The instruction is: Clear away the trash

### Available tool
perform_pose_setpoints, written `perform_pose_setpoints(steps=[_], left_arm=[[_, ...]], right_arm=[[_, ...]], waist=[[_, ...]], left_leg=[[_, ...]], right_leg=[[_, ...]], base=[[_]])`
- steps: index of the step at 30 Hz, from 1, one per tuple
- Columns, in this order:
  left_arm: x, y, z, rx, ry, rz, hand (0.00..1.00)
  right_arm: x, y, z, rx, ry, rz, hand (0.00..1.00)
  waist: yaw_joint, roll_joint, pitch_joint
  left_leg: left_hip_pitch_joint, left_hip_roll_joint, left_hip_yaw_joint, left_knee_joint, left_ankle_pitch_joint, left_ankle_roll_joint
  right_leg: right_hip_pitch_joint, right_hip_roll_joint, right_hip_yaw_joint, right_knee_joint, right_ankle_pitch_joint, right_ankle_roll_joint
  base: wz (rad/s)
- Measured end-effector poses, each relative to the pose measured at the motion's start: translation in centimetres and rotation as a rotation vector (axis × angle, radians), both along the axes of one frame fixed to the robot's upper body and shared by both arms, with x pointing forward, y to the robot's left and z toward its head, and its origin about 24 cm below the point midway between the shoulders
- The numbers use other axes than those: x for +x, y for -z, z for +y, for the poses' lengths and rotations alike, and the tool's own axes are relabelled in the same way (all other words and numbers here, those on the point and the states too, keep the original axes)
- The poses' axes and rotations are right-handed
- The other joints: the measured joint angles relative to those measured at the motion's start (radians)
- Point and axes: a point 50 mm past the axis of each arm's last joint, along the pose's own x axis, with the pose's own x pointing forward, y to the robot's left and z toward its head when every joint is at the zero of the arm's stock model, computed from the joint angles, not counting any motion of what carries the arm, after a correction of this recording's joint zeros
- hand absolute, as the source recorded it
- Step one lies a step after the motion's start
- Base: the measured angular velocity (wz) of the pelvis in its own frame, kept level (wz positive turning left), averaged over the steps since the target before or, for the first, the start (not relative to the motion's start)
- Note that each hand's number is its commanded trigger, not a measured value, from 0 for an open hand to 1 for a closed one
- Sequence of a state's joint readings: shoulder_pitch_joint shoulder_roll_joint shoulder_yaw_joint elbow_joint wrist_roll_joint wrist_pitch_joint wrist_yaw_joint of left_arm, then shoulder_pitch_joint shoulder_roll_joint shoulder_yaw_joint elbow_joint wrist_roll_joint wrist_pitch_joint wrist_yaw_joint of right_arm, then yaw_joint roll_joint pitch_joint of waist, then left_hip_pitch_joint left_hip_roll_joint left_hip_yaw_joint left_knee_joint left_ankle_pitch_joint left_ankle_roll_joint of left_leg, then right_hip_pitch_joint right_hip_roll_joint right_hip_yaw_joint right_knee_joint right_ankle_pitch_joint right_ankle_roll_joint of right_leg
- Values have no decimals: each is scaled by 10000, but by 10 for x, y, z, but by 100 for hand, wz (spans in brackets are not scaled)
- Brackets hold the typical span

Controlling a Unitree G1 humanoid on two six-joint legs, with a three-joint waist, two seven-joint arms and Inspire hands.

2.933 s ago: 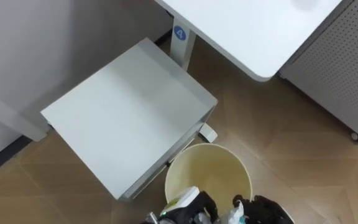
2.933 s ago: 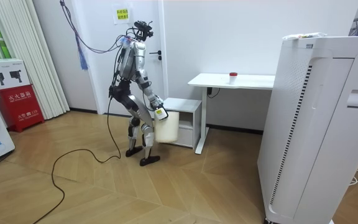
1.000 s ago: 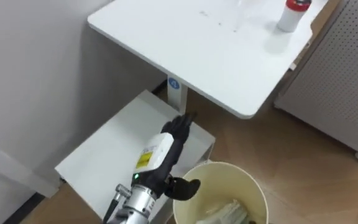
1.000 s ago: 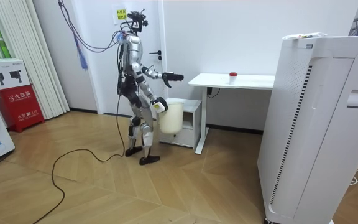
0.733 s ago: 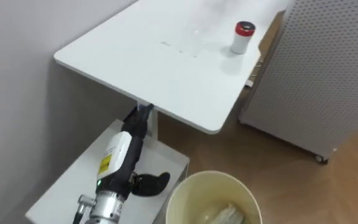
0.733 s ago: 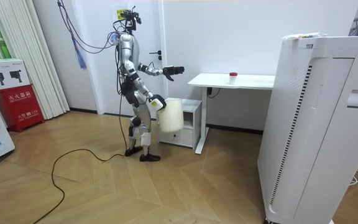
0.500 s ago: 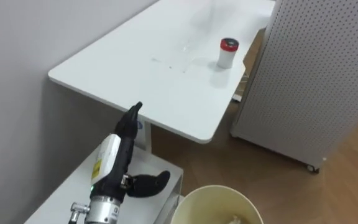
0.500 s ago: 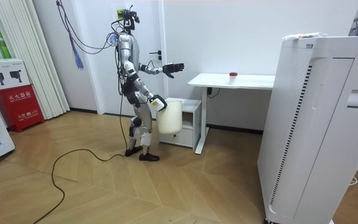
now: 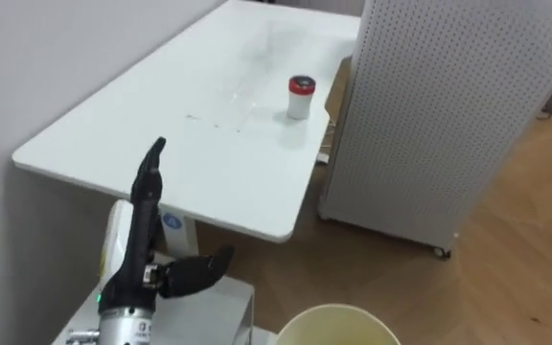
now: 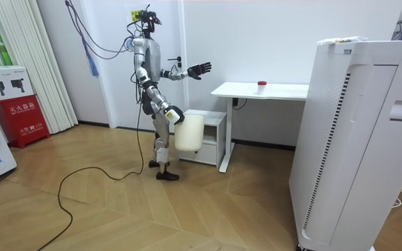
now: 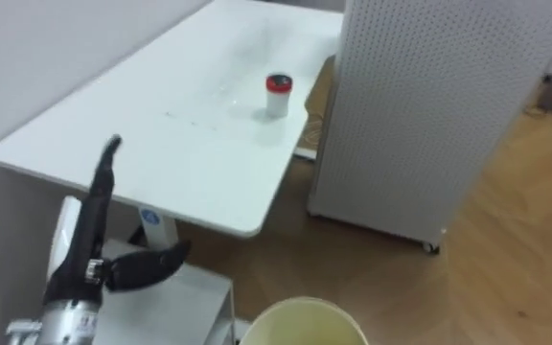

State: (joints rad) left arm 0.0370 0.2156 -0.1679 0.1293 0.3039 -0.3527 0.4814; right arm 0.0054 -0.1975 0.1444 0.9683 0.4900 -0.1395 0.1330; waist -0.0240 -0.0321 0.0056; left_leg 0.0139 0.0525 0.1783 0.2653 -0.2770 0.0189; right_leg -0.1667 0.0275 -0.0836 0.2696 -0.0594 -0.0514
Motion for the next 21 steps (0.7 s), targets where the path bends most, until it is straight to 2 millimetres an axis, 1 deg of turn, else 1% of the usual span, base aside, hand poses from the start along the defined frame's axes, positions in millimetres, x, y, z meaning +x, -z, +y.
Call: perform_pose_setpoints(steps=[2,3,5,9,10,11,13,14,15,16,17,18,19,20,21], left_arm=[[0,-4,-1,-48,45,-182,0],[0,-6,-1,-150,75,-297,0],[0,-8,-1,-254,81,-348,0],[0,-7,-1,-422,84,-287,0],[0,-7,-1,-409,100,-278,0],[0,-7,-1,-397,116,-271,0],[0,-7,0,-387,135,-247,0],[0,-7,0,-373,133,-244,0],[-1,-6,1,-357,119,-193,0],[-3,-4,2,-343,84,-86,0],[-4,-2,2,-325,95,-13,0],[-6,1,2,-284,214,190,0],[-8,3,0,-332,364,365,0],[-8,4,-1,-411,398,427,0],[-8,5,-2,-632,440,513,0]], right_arm=[[0,0,1,-157,-140,33,100],[0,0,1,-205,-192,14,100],[1,0,2,-203,-197,-23,100],[3,-1,3,-379,-452,-103,100],[3,-2,3,-418,-489,-136,100],[3,-2,3,-417,-490,-150,100],[4,-3,4,-407,-525,-222,100],[5,-3,4,-389,-539,-271,100],[5,-3,5,-334,-547,-283,100],[4,-3,6,-317,-629,-253,100],[3,-2,7,-293,-673,-243,100],[1,-1,8,-273,-710,-158,100],[-2,0,6,-310,-689,-88,100],[-3,0,6,-339,-666,-55,100],[-6,2,6,-385,-662,70,100]], waist=[[-31,35,6],[-41,48,5],[-65,57,-1],[-24,54,2],[-24,57,6],[-34,57,8],[11,46,25],[35,36,65],[74,20,107],[102,-8,135],[103,-21,148],[77,-40,176],[151,95,208],[205,188,221],[319,194,268]], left_leg=[[173,-24,-7,-250,51,-18],[258,-83,-6,-376,80,-33],[350,-86,-11,-484,140,-45],[408,-61,-7,-491,155,-44],[420,5,4,-475,154,-45],[425,19,17,-463,152,-47],[491,36,75,-423,146,-55],[556,46,126,-350,122,-91],[592,80,281,-163,52,-152],[441,183,479,477,-133,-229],[215,277,550,1098,-266,-309],[-392,451,548,2767,-355,-386],[-1031,764,344,4459,-233,-400],[-1338,887,146,5219,-76,-398],[-1929,920,-308,6407,516,-320]], right_leg=[[115,41,12,-161,-1,2],[164,57,15,-220,-9,13],[220,77,5,-321,-17,25],[243,102,-4,-390,-23,30],[279,100,-33,-418,-31,39],[302,97,-79,-425,-40,43],[356,121,-168,-409,-69,16],[361,130,-370,-271,-150,-33],[363,90,-589,-32,-330,-91],[311,80,-610,287,-630,-184],[263,81,-582,439,-858,-247],[204,109,-414,781,-1190,-200],[261,323,-132,987,-1316,-333],[299,464,-25,1092,-1361,-403],[430,614,255,1326,-1479,-513]], base=[[-7],[-3],[0],[-1],[0],[0],[-4],[-15],[-23],[-20],[-11],[-14],[-19],[-43],[-42]])
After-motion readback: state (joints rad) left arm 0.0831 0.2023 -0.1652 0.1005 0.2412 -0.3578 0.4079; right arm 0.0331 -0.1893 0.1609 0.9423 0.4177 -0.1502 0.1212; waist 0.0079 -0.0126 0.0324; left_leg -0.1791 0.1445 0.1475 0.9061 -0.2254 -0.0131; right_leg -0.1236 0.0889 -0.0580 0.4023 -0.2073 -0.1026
